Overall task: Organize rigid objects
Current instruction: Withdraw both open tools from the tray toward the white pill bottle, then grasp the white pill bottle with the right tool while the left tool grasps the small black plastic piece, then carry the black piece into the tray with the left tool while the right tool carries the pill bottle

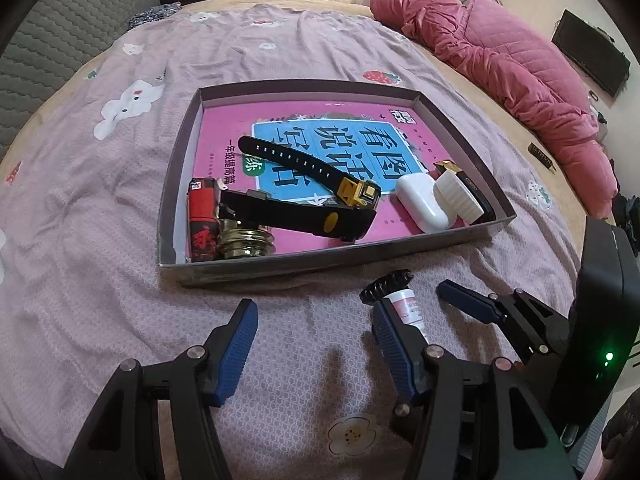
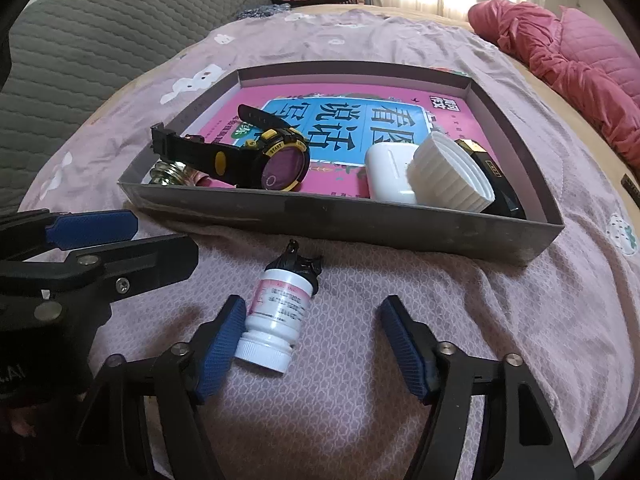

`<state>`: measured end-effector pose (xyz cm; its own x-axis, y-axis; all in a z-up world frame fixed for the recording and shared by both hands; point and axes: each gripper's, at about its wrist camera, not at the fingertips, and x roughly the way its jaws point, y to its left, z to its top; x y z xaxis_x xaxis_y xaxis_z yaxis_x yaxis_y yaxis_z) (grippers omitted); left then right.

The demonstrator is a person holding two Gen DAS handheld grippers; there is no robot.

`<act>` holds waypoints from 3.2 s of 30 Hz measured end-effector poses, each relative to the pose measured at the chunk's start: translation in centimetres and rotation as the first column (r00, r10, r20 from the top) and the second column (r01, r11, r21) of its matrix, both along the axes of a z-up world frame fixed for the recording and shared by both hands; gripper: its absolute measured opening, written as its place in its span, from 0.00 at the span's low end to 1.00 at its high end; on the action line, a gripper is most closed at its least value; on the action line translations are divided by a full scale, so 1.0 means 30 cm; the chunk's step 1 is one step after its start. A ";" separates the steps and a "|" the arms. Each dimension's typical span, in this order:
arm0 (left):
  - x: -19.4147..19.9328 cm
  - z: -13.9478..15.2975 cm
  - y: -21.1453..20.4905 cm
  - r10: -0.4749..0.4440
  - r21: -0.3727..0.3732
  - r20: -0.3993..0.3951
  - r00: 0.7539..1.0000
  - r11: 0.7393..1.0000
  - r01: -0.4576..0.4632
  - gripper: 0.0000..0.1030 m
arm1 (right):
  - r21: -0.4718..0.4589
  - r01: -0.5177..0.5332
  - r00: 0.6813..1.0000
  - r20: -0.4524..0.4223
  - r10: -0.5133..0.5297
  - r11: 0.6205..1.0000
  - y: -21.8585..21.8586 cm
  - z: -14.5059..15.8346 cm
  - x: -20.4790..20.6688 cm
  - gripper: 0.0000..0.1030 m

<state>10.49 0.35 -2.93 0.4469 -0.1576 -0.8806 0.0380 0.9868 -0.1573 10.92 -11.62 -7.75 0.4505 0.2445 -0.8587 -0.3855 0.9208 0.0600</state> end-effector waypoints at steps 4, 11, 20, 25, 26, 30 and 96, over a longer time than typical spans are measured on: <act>0.006 -0.011 -0.011 -0.008 0.002 -0.008 1.000 1.000 0.008 0.58 | 0.002 -0.008 1.000 0.003 0.008 1.000 -0.011 -0.004 0.000 0.50; 0.018 -0.035 -0.035 -0.027 0.006 -0.025 0.999 1.000 0.027 0.58 | 0.015 -0.004 1.000 0.002 0.004 1.000 -0.049 -0.002 0.001 0.33; 0.028 -0.071 -0.089 -0.085 0.010 -0.038 0.996 0.996 0.085 0.58 | -0.021 -0.012 1.000 0.022 0.012 1.000 -0.105 0.002 0.002 0.27; 0.037 -0.082 -0.123 -0.116 0.000 -0.044 0.992 0.993 0.116 0.58 | -0.023 -0.002 1.000 0.023 0.002 1.000 -0.152 0.001 0.009 0.26; 0.040 -0.080 -0.134 -0.127 -0.003 -0.039 0.991 0.992 0.127 0.58 | -0.022 0.001 1.000 0.022 0.000 1.000 -0.161 0.001 0.011 0.26; 0.061 -0.076 -0.177 -0.167 0.001 -0.028 0.986 0.986 0.167 0.58 | -0.016 0.029 0.999 0.019 -0.029 0.999 -0.206 0.003 0.021 0.26; 0.037 0.067 -0.057 -0.064 -0.189 0.067 0.996 0.979 0.076 0.27 | 0.072 0.026 0.998 0.062 -0.031 0.997 -0.214 0.144 -0.015 0.26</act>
<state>11.60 -1.36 -0.92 0.4802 -0.3530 -0.8030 0.1214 0.9334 -0.3378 10.47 -18.03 -3.42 0.5112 0.2900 -0.8090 -0.3642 0.9257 0.1017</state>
